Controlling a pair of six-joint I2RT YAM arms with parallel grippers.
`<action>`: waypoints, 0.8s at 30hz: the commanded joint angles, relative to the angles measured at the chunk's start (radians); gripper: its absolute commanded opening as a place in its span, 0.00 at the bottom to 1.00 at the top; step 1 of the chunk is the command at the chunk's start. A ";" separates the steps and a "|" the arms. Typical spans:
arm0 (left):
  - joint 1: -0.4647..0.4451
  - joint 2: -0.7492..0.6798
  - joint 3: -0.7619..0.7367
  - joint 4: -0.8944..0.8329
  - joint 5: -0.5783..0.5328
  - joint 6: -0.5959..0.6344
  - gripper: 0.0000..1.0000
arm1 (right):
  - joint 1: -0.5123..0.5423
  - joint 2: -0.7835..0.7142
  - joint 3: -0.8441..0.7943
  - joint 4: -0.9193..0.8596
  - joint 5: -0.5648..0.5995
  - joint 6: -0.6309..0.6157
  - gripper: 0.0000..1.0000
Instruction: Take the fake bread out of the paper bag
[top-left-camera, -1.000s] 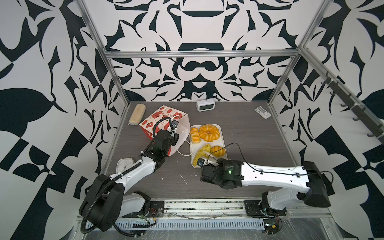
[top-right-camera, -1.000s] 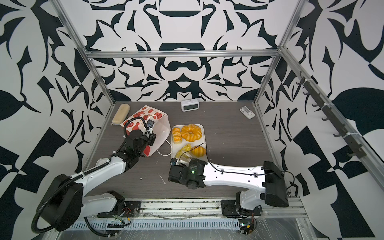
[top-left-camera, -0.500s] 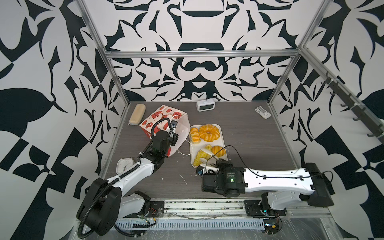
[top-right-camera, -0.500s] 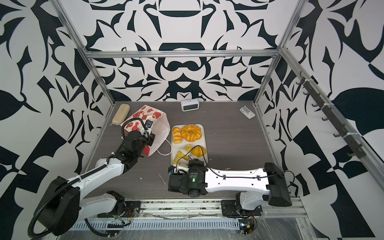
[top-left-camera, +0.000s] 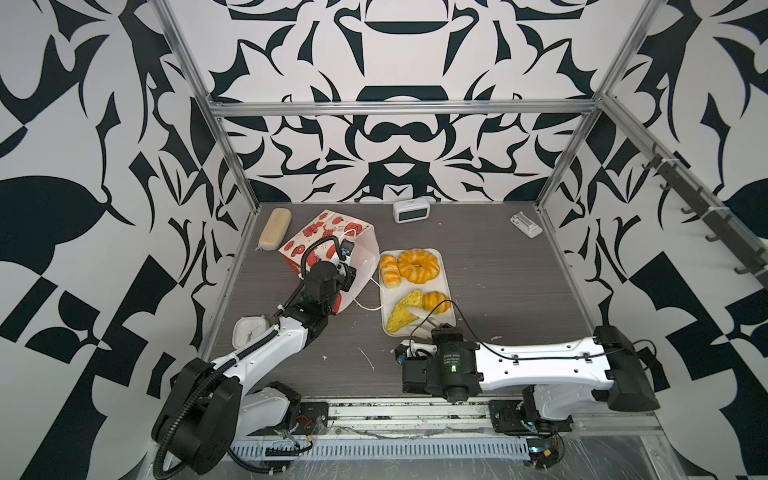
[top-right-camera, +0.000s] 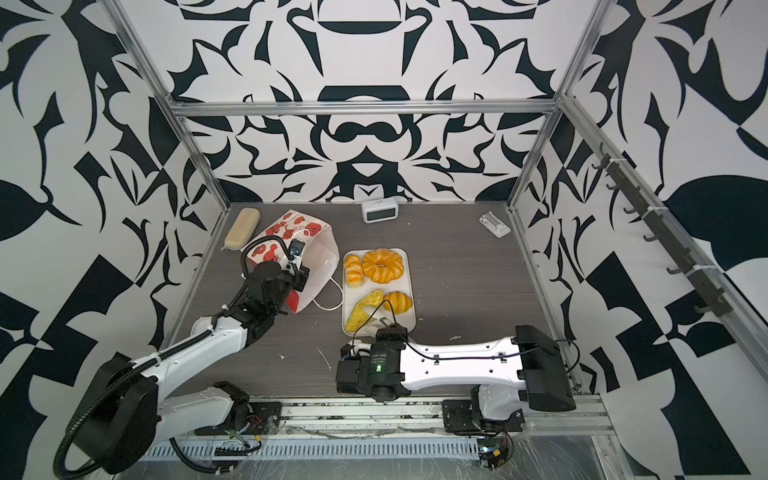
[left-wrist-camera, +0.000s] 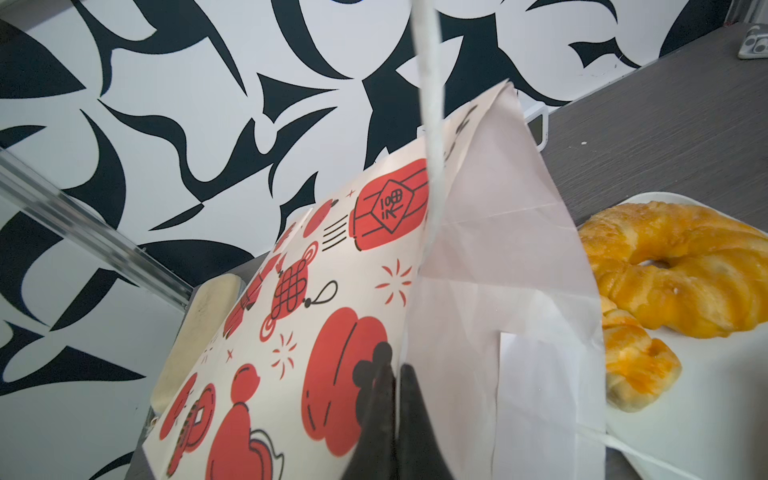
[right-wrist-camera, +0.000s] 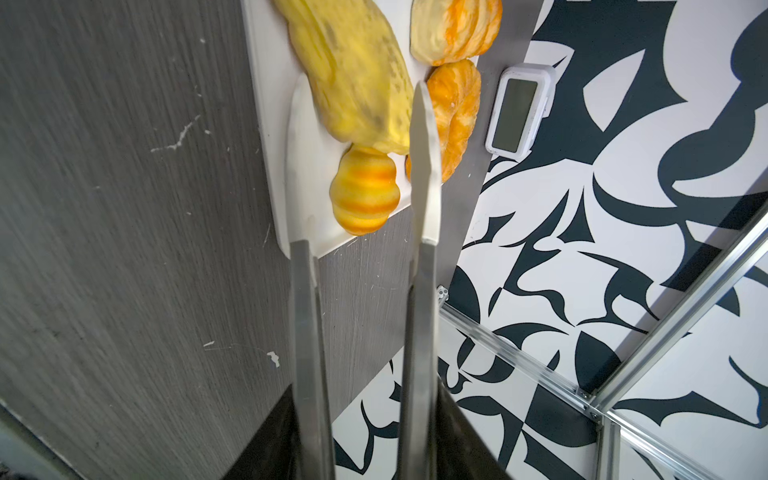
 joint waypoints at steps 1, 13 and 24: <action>0.001 -0.014 -0.018 0.051 -0.008 -0.008 0.04 | 0.005 0.005 -0.005 -0.007 0.045 -0.018 0.49; 0.001 -0.012 -0.019 0.056 -0.006 -0.005 0.04 | -0.013 0.029 -0.021 0.051 0.071 -0.075 0.49; 0.001 -0.013 -0.019 0.056 -0.005 -0.005 0.04 | -0.056 0.042 -0.053 0.110 0.094 -0.128 0.49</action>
